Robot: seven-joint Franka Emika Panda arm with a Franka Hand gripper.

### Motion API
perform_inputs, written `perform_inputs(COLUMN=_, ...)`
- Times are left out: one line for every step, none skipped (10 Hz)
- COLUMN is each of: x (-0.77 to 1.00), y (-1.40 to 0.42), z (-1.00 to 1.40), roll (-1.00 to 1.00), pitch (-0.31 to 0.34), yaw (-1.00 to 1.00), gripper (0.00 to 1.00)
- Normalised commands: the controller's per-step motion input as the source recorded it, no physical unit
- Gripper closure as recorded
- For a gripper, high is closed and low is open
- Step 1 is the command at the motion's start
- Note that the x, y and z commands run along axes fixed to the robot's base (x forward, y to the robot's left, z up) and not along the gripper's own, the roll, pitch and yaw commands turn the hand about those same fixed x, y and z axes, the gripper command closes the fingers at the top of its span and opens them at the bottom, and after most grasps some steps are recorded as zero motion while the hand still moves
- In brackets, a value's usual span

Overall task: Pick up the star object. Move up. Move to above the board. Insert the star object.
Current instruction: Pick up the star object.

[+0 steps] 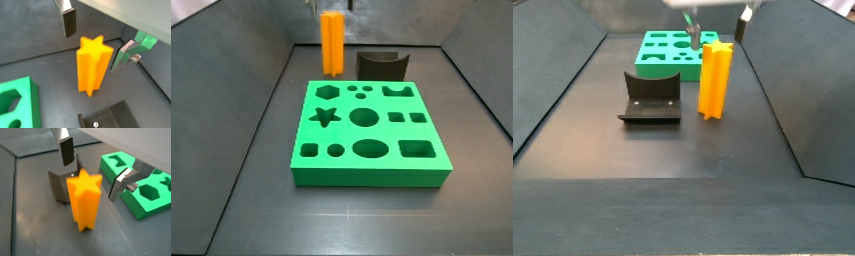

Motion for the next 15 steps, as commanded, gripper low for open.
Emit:
perform_inputs(x=-0.18, y=-0.05, z=-0.59, roll=0.0, pitch=-0.284, yaw=0.63, gripper=0.0)
perform_inputs(x=-0.14, y=-0.04, z=-0.57, roll=0.0, pitch=-0.271, yaw=0.6, gripper=0.0)
perform_inputs(x=-0.01, y=0.0, z=-0.54, roll=0.0, pitch=-0.237, yaw=0.47, gripper=0.0)
perform_inputs(x=0.01, y=0.0, z=-0.44, roll=0.0, pitch=-0.154, yaw=0.28, gripper=0.0)
perform_inputs(x=0.25, y=0.0, z=-0.27, roll=0.0, pitch=-0.039, yaw=0.1, gripper=0.0)
perform_inputs(x=0.38, y=0.03, z=-0.15, roll=0.0, pitch=0.0, yaw=0.0, gripper=0.0)
perform_inputs(x=0.31, y=0.02, z=-0.13, roll=0.01, pitch=0.0, yaw=0.0, gripper=0.0)
perform_inputs(x=0.24, y=0.02, z=-0.1, roll=0.0, pitch=0.0, yaw=0.0, gripper=0.0)
perform_inputs(x=0.0, y=0.0, z=0.0, roll=0.0, pitch=-0.019, yaw=0.0, gripper=0.0)
perform_inputs(x=0.0, y=0.0, z=-0.02, roll=0.0, pitch=0.0, yaw=0.0, gripper=0.0)
perform_inputs(x=-0.15, y=0.0, z=-0.05, roll=0.0, pitch=-0.029, yaw=0.0, gripper=0.0)
perform_inputs(x=-0.2, y=0.0, z=-0.07, roll=0.0, pitch=-0.054, yaw=0.0, gripper=0.0)
perform_inputs(x=-0.21, y=0.0, z=-0.09, roll=0.0, pitch=-0.069, yaw=0.0, gripper=0.0)
perform_inputs(x=-0.2, y=0.0, z=-0.06, roll=0.0, pitch=-0.064, yaw=0.0, gripper=0.0)
perform_inputs(x=-0.15, y=0.0, z=-0.01, roll=0.0, pitch=-0.051, yaw=0.0, gripper=0.0)
